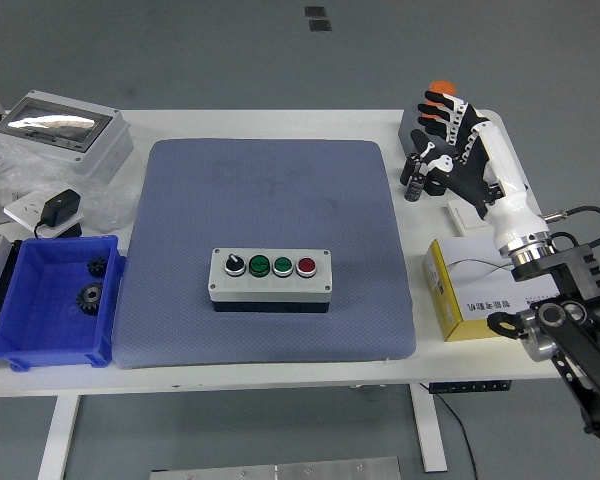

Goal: Pick up the button,place it on the desk,press the button,press the button

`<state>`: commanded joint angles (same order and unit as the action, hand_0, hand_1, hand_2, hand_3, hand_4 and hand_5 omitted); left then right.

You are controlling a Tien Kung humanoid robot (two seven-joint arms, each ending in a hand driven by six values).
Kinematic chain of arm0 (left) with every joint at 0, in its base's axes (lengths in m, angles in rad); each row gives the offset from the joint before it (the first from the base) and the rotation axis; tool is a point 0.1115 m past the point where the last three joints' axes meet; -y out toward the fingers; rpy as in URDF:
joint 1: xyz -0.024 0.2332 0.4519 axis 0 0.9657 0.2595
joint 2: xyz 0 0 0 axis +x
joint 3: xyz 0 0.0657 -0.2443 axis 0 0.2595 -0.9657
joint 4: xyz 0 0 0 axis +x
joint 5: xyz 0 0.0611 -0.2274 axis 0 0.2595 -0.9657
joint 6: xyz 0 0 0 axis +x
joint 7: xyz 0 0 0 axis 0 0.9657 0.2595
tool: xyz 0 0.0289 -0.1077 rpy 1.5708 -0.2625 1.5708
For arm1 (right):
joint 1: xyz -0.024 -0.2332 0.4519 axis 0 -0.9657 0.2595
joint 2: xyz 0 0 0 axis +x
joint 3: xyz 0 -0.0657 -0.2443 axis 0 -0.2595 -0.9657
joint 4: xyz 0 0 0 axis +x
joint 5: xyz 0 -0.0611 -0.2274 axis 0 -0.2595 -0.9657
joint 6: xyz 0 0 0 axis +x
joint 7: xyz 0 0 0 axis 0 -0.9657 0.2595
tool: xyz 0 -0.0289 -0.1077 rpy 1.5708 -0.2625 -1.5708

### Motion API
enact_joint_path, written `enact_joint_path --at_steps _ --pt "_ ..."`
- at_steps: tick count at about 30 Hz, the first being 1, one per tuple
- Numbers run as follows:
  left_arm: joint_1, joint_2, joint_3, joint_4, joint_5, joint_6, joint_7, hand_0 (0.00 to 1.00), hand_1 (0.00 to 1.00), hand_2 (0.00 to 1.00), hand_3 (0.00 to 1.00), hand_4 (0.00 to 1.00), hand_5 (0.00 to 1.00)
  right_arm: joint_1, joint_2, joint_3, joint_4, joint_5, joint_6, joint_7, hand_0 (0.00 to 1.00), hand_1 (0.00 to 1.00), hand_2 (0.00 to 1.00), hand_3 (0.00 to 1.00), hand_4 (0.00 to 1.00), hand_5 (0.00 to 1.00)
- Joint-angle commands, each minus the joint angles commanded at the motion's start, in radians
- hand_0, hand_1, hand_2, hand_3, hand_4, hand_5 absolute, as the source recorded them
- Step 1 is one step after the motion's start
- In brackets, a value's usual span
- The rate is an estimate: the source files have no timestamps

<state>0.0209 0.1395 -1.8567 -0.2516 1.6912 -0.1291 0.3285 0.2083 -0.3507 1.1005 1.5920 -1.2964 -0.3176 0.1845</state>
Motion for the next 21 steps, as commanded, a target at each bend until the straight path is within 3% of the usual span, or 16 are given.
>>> enact_joint_path --at_steps 1,6,7,12,13,14,21 --pt "0.0 0.0 0.0 0.0 0.0 0.0 0.0 0.705 0.683 0.67 0.807 0.633 0.878 -0.001 -0.004 -0.014 0.01 -0.039 -0.021 -0.022 0.822 0.794 0.825 0.848 0.917 0.529" --pt "0.0 0.003 -0.001 -0.001 0.003 -0.002 0.005 0.705 0.683 0.67 0.807 0.633 0.878 -0.012 -0.012 -0.048 0.028 -0.222 -0.077 -0.124 0.822 0.794 0.825 0.848 0.917 0.529" --pt "0.0 0.004 -0.001 -0.001 0.004 -0.002 0.006 0.705 0.683 0.671 0.807 0.633 0.877 -0.014 -0.011 -0.049 0.027 -0.251 -0.081 -0.134 0.861 0.843 0.877 0.934 0.845 0.366" --pt "-0.003 0.011 -0.004 -0.002 0.01 -0.004 0.008 0.705 0.683 0.671 0.807 0.633 0.877 -0.029 -0.006 -0.029 0.022 -0.384 -0.094 -0.159 0.861 0.843 0.877 0.934 0.845 0.366" --pt "-0.002 0.011 -0.004 -0.002 0.011 -0.004 0.009 0.704 0.683 0.669 0.807 0.634 0.876 -0.031 -0.005 -0.023 0.022 -0.405 -0.096 -0.165 0.929 0.888 0.946 0.998 0.885 0.345" --pt "-0.002 0.012 -0.004 -0.003 0.011 -0.004 0.01 0.704 0.683 0.669 0.807 0.634 0.876 -0.033 -0.005 -0.016 0.021 -0.429 -0.099 -0.174 0.929 0.888 0.946 0.998 0.885 0.345" --pt "0.0 0.009 0.001 -0.005 0.001 -0.001 0.016 0.704 0.683 0.668 0.807 0.635 0.875 -0.044 -0.001 0.031 -0.009 -0.635 -0.119 -0.299 0.948 0.909 0.954 0.998 0.897 0.393"
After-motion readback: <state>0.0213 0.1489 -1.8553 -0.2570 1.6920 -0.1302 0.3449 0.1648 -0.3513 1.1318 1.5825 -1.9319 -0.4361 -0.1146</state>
